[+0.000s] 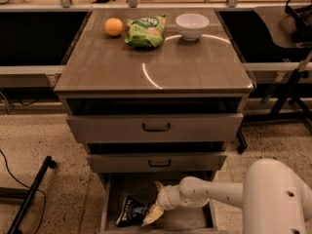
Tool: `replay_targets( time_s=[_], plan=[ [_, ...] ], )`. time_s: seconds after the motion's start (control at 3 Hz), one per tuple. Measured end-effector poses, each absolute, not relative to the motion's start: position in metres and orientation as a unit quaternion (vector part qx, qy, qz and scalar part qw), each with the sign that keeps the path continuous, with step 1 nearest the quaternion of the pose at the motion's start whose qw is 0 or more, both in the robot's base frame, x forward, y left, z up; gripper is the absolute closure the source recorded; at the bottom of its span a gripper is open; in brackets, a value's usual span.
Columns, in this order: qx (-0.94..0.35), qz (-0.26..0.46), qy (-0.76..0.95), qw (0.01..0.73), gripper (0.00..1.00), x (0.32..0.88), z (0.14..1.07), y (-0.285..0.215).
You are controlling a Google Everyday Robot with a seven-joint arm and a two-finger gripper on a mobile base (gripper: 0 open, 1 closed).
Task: Place blue chip bag into bottom drawer
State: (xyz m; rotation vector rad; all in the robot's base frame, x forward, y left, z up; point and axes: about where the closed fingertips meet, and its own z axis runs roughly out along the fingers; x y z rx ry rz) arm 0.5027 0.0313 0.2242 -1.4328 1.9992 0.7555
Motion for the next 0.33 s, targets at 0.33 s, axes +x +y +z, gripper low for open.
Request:
replay_targets(
  time_s=[0.33],
  plan=[
    [-0.508, 0.305, 0.751, 0.290, 0.00, 0.4933, 0.2318, -0.0234]
  ],
)
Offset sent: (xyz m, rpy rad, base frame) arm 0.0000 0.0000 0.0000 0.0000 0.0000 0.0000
